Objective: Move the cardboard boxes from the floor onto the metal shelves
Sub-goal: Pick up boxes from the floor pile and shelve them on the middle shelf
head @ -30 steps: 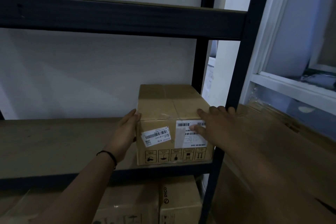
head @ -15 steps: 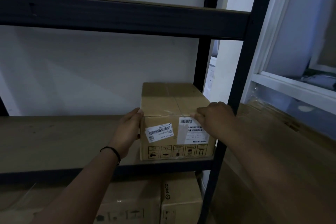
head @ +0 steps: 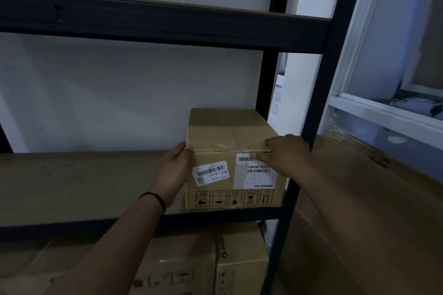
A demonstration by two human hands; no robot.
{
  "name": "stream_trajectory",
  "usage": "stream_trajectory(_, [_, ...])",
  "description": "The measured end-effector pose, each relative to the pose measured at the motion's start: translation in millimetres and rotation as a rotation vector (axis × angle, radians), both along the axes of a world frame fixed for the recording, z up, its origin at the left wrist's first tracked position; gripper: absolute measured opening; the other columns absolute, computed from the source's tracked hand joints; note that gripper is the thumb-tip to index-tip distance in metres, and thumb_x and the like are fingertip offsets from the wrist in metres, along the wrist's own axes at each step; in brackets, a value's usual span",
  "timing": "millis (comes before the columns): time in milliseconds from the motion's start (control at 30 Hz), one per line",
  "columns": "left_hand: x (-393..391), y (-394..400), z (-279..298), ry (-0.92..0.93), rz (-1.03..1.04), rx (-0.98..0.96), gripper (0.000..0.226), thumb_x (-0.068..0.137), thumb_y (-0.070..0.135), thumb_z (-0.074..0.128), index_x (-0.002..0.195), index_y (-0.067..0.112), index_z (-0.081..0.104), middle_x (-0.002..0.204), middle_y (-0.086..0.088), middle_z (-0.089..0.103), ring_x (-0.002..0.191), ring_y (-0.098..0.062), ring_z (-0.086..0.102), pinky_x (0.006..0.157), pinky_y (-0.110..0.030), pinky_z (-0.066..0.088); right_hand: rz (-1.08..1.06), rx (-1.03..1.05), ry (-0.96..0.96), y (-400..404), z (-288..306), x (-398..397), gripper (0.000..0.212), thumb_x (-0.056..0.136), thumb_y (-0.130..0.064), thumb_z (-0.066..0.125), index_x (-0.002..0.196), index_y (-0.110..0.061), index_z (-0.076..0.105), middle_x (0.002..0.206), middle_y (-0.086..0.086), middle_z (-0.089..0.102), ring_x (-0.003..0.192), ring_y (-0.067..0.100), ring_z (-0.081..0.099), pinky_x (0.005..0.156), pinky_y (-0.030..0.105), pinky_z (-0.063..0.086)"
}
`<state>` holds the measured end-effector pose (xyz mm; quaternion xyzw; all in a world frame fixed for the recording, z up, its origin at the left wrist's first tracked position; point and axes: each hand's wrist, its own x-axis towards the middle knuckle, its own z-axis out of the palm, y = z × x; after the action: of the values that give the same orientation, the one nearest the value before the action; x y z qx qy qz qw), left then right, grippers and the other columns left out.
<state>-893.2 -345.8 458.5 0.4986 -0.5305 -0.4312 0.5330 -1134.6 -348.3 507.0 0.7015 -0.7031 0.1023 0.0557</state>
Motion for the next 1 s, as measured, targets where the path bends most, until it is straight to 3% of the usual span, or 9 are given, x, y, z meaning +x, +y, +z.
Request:
stream_trajectory(167, [0, -1, -6, -0.012, -0.049, 0.019, 0.042, 0.097, 0.05, 0.042, 0.133, 0.033, 0.053, 0.122, 0.008, 0.065, 0.107, -0.011, 0.062, 0.095, -0.04, 0.05, -0.047, -0.117, 0.169, 13, 1, 2, 0.059, 0.091, -0.069, 0.033, 0.094, -0.021, 0.067, 0.102, 0.002, 0.065, 0.103, 0.023, 0.053, 0.089, 0.037, 0.032])
stream_trajectory(300, [1, 0, -9, -0.009, -0.11, 0.014, 0.046, 0.095, 0.055, 0.044, 0.136, 0.037, 0.049, 0.125, 0.009, 0.063, 0.112, -0.012, 0.06, 0.097, -0.041, 0.049, -0.078, -0.143, 0.191, 13, -12, 7, 0.054, 0.098, -0.059, 0.028, 0.109, -0.019, 0.062, 0.111, 0.004, 0.062, 0.108, 0.024, 0.05, 0.091, 0.038, 0.033])
stream_trajectory(433, [2, 7, -3, 0.016, -0.198, 0.05, 0.036, 0.098, 0.046, 0.044, 0.134, 0.04, 0.05, 0.118, 0.015, 0.065, 0.107, -0.004, 0.06, 0.08, -0.025, 0.047, -0.094, -0.026, -0.059, 16, -22, 6, 0.061, 0.1, -0.054, 0.027, 0.149, -0.016, 0.029, 0.156, 0.01, 0.028, 0.143, 0.029, 0.023, 0.114, 0.047, 0.023])
stream_trajectory(500, [1, 18, 1, 0.017, -0.181, 0.051, 0.023, 0.1, 0.041, 0.044, 0.121, 0.043, 0.05, 0.101, 0.026, 0.061, 0.091, 0.01, 0.055, 0.072, -0.016, 0.041, -0.077, 0.004, -0.099, 25, -25, 6, 0.067, 0.1, -0.054, 0.028, 0.154, -0.018, 0.013, 0.162, 0.008, 0.008, 0.149, 0.026, 0.005, 0.119, 0.048, 0.012])
stream_trajectory(567, [0, 34, 6, -0.009, -0.13, 0.037, 0.017, 0.101, 0.033, 0.044, 0.115, 0.043, 0.042, 0.09, 0.029, 0.05, 0.072, 0.016, 0.045, 0.062, -0.008, 0.038, -0.05, 0.0, -0.114, 34, -28, 5, 0.067, 0.1, -0.052, 0.032, 0.155, -0.02, 0.009, 0.162, 0.009, 0.004, 0.149, 0.026, 0.004, 0.119, 0.049, 0.012])
stream_trajectory(633, [-3, 48, 9, -0.081, -0.095, 0.011, 0.034, 0.101, 0.026, 0.044, 0.134, 0.034, 0.039, 0.106, 0.021, 0.052, 0.078, 0.009, 0.048, 0.064, -0.007, 0.038, -0.035, 0.002, -0.115, 39, -26, 2, 0.067, 0.1, -0.049, 0.037, 0.155, -0.02, 0.009, 0.162, 0.01, 0.005, 0.147, 0.029, 0.009, 0.119, 0.047, 0.015])
stream_trajectory(733, [-8, 63, 11, -0.215, -0.069, 0.009, 0.057, 0.099, 0.028, 0.05, 0.15, 0.024, 0.025, 0.136, 0.009, 0.046, 0.11, -0.006, 0.05, 0.081, -0.013, 0.037, -0.031, 0.025, 0.052, 40, -17, -3, 0.066, 0.1, -0.047, 0.038, 0.154, -0.02, 0.011, 0.159, 0.012, 0.017, 0.142, 0.032, 0.018, 0.114, 0.042, 0.019])
stream_trajectory(867, [-15, 69, 8, -0.296, -0.076, -0.023, 0.046, 0.096, 0.026, 0.055, 0.139, 0.031, 0.038, 0.117, 0.014, 0.051, 0.103, -0.002, 0.05, 0.071, -0.013, 0.038, -0.069, -0.097, 0.396, 27, -15, -5, 0.062, 0.1, -0.042, 0.035, 0.152, -0.015, 0.016, 0.141, 0.013, 0.045, 0.128, 0.029, 0.034, 0.104, 0.038, 0.024])
stream_trajectory(1000, [-17, 65, 2, -0.257, -0.088, 0.012, 0.042, 0.094, 0.023, 0.059, 0.132, 0.033, 0.043, 0.109, 0.022, 0.049, 0.098, 0.0, 0.045, 0.071, -0.015, 0.038, -0.069, -0.163, 0.536, 19, -19, -5, 0.056, 0.101, -0.037, 0.037, 0.149, -0.012, 0.025, 0.12, 0.007, 0.06, 0.12, 0.028, 0.042, 0.104, 0.035, 0.026])
